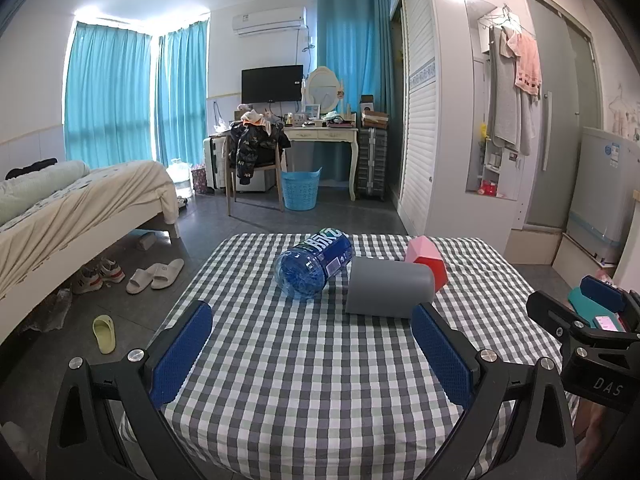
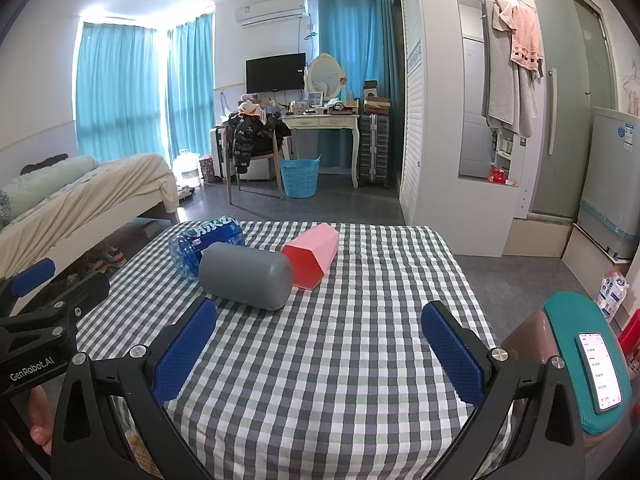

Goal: Flip cup upside down

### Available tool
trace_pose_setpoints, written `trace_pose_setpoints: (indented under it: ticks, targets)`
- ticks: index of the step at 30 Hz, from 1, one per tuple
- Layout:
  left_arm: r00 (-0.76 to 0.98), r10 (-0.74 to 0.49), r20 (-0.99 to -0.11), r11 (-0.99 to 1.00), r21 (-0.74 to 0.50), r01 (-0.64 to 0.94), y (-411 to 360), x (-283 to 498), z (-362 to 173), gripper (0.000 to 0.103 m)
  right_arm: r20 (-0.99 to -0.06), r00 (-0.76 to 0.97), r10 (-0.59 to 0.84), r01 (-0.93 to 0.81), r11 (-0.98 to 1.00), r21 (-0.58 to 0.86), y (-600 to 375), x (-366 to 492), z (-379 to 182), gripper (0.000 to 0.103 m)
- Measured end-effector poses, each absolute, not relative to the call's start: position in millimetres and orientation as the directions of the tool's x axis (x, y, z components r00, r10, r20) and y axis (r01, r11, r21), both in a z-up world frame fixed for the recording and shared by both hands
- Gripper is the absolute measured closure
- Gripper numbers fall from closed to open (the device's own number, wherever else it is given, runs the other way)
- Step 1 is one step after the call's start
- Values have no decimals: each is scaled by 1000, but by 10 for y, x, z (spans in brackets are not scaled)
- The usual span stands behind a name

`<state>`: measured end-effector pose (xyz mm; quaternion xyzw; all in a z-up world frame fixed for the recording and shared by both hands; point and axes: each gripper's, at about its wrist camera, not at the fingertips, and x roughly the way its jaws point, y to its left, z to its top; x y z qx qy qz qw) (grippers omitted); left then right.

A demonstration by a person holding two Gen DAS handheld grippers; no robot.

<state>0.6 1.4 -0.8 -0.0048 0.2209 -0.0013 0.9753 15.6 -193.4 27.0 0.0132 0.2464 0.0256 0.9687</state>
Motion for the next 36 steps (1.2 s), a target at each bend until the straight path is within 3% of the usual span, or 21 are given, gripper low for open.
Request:
trace_pose_setpoints:
  ticks: [36]
  targets:
    - [903, -1, -429, 1000, -6, -2, 56, 16, -25, 0, -474, 879, 55, -42, 998, 37, -1952, 123, 288, 0]
